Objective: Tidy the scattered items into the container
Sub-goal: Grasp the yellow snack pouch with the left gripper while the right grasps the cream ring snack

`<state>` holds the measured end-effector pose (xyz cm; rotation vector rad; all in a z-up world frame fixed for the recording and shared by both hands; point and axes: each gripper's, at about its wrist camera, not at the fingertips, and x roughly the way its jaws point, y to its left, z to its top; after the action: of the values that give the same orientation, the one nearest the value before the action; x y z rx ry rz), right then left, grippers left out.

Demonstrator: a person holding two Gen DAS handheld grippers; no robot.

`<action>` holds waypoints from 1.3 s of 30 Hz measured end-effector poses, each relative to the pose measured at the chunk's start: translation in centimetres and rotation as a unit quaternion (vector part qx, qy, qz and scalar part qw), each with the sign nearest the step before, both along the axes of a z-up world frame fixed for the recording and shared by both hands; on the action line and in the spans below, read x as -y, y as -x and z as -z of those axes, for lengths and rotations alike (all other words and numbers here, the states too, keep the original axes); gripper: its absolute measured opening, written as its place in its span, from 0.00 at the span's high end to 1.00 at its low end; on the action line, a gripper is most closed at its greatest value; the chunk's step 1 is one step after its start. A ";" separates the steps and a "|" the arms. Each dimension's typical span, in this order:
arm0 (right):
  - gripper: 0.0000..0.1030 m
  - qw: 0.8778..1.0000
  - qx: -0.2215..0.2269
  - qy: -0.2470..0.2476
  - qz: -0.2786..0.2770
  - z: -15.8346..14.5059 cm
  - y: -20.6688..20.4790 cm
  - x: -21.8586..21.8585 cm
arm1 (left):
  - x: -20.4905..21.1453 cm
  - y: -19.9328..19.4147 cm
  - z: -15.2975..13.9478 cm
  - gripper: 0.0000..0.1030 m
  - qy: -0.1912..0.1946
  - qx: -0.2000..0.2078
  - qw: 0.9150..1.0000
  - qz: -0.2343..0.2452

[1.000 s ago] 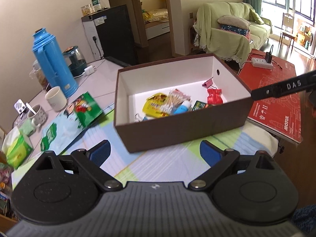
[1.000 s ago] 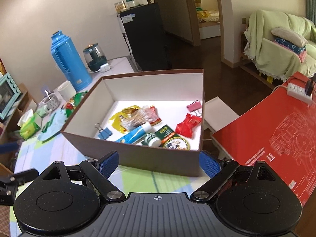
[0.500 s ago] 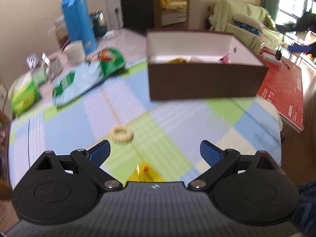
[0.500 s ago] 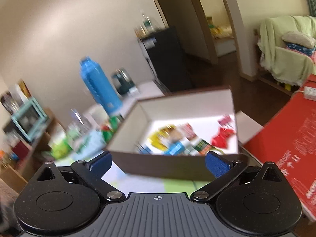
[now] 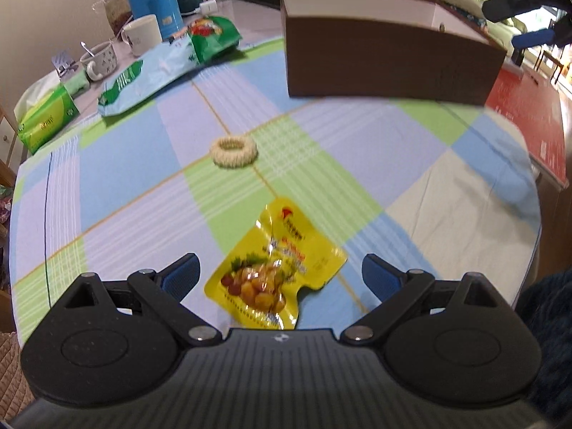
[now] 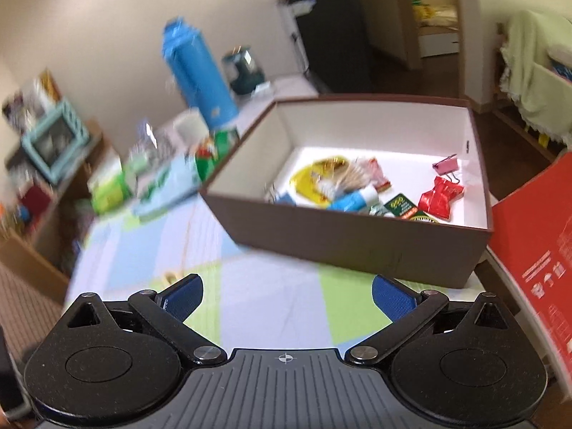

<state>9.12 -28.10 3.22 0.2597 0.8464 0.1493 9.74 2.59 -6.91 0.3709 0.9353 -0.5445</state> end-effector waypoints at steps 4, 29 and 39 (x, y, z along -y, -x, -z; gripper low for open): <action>0.00 0.999 -0.045 0.020 -0.018 2.0 -0.8 -1.0 | -0.6 0.1 1.0 0.07 -0.007 -0.005 1.000 0.016; 0.00 0.991 -0.120 -0.011 -0.058 6.7 -4.7 -3.9 | -0.8 -4.8 4.5 0.45 -0.021 -0.070 0.968 0.238; 0.00 0.973 -0.109 0.008 -0.206 9.3 -8.4 -11.8 | -5.8 -5.0 1.6 0.48 -0.021 -0.056 0.993 0.106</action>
<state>17.53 -16.33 -6.13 0.0821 1.1125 0.5082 14.77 8.42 -8.47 0.4847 1.0232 -0.7479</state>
